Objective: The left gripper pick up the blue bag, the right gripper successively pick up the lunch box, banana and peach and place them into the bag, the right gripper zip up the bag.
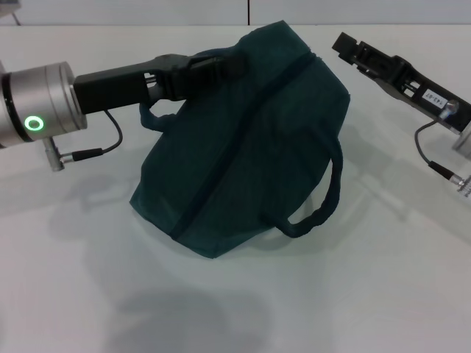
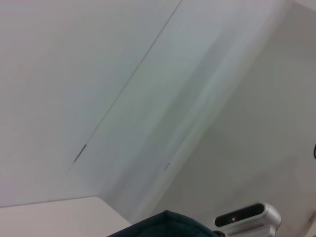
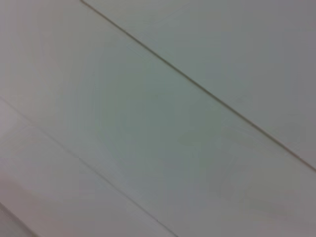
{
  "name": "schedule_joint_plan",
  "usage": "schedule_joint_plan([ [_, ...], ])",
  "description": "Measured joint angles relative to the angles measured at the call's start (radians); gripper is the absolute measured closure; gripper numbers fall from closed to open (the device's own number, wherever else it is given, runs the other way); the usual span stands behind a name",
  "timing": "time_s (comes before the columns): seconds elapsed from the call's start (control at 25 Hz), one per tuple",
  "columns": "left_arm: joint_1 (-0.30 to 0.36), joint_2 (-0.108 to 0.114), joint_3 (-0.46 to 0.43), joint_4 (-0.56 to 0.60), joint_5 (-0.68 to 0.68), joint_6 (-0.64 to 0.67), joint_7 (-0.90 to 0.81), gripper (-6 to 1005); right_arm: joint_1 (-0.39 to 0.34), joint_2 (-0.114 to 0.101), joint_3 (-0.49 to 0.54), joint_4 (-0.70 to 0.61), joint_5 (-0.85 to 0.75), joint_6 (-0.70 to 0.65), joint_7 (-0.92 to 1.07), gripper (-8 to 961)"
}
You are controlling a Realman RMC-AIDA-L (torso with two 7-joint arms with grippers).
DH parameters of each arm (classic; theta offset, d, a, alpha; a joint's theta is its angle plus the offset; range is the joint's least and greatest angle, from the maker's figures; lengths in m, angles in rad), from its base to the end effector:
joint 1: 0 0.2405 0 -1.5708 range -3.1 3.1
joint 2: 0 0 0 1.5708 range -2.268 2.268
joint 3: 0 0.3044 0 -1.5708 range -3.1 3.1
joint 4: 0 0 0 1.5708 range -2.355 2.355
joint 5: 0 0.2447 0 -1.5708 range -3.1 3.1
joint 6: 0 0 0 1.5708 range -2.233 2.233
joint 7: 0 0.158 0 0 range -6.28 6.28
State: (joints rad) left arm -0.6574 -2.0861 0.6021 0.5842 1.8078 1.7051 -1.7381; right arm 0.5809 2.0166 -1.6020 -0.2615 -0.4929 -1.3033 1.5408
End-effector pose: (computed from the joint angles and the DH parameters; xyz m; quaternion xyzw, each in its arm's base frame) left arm -0.2395 0.4096 -0.0200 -0.8579 -0.3187 -0.4027 0.0173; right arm 0.2734 0.4203 -0.0659 -0.7214 0.4535 0.5097 0.1191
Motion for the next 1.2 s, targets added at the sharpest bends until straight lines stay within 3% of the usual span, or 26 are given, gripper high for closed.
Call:
schedule_joint_plan([
  [0.08, -0.006, 0.000, 0.000, 0.000, 0.000, 0.000, -0.001, 929, -0.027, -0.006, 0.022, -0.003, 0.000, -0.002, -0.002, 468],
  [0.24, -0.017, -0.002, 0.002, -0.004, -0.012, -0.006, -0.001, 928, -0.063, -0.010, 0.081, -0.002, -0.004, -0.014, -0.017, 398],
  [0.52, -0.056, -0.004, 0.013, -0.066, -0.041, -0.031, -0.002, 926, -0.131, -0.037, 0.184, -0.004, -0.006, -0.044, -0.040, 276],
  [0.76, -0.098, -0.006, 0.137, -0.122, -0.051, -0.168, -0.008, 924, -0.161, -0.047, 0.229, -0.001, -0.003, -0.053, -0.041, 67],
  [1.04, -0.100, -0.006, 0.149, -0.145, -0.056, -0.271, -0.008, 922, -0.164, -0.043, 0.235, 0.002, -0.007, -0.054, -0.043, 67],
  [1.2, -0.086, -0.003, 0.146, -0.140, -0.098, -0.290, -0.003, 842, -0.156, -0.041, 0.230, 0.002, -0.015, -0.054, -0.044, 67],
])
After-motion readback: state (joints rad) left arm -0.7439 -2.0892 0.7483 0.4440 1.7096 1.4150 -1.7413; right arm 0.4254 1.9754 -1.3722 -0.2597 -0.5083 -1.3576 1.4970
